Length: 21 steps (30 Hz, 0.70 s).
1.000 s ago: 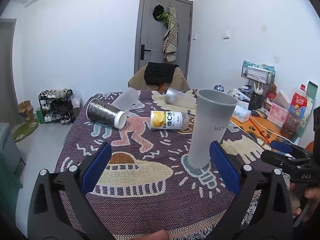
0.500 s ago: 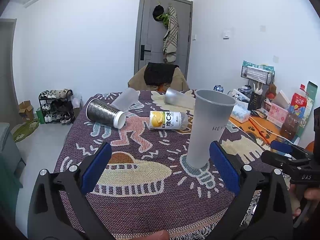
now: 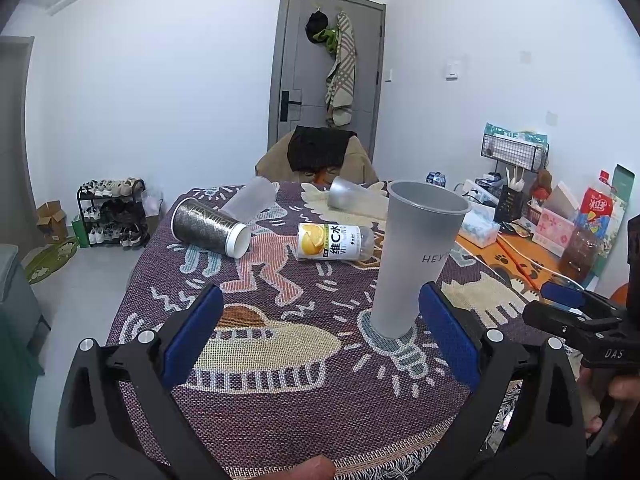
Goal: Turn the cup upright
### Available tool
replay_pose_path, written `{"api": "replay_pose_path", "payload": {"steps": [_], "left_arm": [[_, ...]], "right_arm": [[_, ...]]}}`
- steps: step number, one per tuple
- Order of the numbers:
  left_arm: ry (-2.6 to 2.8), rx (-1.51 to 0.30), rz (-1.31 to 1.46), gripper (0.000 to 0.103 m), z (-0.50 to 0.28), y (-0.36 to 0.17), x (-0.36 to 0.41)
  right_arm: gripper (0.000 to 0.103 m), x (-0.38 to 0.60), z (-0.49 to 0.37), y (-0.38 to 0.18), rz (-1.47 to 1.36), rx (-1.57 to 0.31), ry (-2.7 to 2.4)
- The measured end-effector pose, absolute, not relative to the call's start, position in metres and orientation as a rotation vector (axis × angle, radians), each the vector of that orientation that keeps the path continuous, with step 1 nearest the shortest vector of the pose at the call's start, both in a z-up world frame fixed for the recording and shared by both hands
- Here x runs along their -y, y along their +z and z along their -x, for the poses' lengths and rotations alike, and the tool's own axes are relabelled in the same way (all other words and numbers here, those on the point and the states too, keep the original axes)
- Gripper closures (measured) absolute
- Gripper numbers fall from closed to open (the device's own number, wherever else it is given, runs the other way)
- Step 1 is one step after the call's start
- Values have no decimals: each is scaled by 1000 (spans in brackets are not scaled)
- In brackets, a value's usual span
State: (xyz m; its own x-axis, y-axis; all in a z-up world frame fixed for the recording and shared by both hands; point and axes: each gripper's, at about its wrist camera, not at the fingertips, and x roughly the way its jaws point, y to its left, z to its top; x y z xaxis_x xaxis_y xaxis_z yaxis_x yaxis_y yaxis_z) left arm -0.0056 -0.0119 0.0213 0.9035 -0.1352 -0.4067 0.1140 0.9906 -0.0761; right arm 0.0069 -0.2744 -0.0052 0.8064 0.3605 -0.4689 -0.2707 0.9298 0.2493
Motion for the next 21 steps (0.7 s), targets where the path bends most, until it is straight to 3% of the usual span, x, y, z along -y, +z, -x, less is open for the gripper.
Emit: {"api": "replay_pose_path", "payload": {"steps": [21], "left_arm": [[-95, -392, 43, 6, 11, 24, 11]], "right_arm": [[8, 274, -7, -6, -172, -539, 339]]}}
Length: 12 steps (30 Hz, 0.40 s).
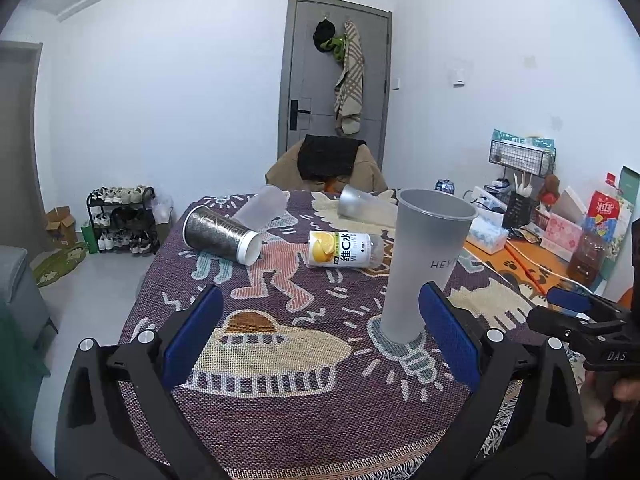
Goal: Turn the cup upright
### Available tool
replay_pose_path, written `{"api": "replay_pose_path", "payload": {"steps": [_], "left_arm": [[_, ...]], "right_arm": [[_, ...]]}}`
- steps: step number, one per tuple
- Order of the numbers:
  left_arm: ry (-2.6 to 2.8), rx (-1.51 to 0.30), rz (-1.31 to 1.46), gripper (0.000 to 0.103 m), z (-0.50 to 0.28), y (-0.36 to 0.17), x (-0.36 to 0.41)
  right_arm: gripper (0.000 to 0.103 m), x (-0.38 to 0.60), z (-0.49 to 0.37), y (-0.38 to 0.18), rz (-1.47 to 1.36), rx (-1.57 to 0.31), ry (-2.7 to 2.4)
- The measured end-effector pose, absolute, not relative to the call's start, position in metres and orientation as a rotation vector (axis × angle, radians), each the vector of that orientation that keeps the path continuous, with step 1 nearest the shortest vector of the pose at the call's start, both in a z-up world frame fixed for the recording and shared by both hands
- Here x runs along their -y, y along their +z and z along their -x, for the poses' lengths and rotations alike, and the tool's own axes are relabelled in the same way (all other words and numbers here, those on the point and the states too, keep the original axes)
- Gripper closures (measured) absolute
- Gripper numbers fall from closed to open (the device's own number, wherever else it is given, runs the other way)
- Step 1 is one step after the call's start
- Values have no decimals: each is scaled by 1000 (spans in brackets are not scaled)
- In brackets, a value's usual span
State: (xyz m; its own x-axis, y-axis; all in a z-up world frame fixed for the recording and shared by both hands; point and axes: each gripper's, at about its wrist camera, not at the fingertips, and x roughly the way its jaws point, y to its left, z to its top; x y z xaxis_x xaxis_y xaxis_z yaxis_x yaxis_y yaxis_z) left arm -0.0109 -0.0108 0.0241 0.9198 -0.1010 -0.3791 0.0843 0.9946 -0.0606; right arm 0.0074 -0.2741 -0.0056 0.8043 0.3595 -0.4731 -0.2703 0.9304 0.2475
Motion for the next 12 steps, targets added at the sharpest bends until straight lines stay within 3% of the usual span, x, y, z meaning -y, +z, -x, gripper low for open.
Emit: {"api": "replay_pose_path", "payload": {"steps": [12], "left_arm": [[-89, -440, 60, 6, 3, 15, 9]], "right_arm": [[8, 278, -12, -14, -166, -555, 318]]}}
